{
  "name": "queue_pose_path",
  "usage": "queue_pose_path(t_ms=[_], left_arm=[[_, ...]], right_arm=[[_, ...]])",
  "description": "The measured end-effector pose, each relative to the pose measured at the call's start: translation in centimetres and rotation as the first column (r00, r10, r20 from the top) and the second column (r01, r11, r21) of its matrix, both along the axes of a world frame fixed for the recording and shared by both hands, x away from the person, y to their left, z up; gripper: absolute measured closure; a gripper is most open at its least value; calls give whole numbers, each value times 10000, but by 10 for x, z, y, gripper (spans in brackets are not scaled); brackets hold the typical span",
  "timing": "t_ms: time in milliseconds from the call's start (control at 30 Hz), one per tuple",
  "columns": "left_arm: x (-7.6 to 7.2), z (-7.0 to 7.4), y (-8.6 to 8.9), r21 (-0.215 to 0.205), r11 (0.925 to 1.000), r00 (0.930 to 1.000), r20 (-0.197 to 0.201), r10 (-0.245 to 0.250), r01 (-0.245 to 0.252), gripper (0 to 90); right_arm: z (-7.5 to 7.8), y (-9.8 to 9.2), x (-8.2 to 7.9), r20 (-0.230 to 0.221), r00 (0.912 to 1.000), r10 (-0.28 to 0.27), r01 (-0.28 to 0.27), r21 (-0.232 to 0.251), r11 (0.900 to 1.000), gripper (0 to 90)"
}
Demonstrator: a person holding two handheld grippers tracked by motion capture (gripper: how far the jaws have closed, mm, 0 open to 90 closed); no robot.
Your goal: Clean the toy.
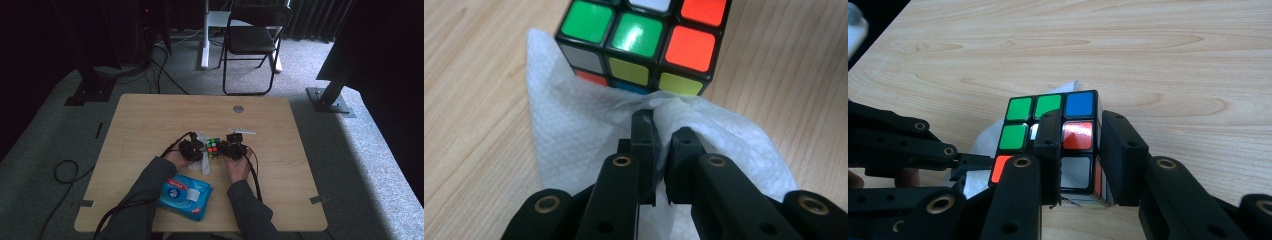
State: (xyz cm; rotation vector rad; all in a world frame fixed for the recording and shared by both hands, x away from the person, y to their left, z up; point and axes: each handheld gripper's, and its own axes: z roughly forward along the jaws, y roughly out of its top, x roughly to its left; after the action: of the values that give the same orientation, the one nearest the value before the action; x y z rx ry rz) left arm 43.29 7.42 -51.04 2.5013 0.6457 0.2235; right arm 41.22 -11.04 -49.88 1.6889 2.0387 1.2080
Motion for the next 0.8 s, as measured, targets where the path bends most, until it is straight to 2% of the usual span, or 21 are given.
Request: queue_pose_path(t_ms=[167,367,467,667,800], left_arm=[[1,7,8,-890,9955,9994,81,327,-318,846],[1,8,10,-1048,9938,9989,251,394,-365,846],[1,10,13,-1304,9904,9983,305,497,-453,846],[2,15,20,-1820,9795,9936,551,982,-867,845],[3,15,22,-1807,9763,9891,634,1327,-1194,849]], right_arm=[[0,-1,0,-2,10000,-7,7,8,10000,709],[0,-1,0,18,10000,1,-1,23,10000,709],[0,-1,0,20,10000,13,-13,32,10000,709],[0,-1,0,4,10000,83,-83,57,9999,709],[0,-2,0,-32,9996,285,-285,45,9996,708]])
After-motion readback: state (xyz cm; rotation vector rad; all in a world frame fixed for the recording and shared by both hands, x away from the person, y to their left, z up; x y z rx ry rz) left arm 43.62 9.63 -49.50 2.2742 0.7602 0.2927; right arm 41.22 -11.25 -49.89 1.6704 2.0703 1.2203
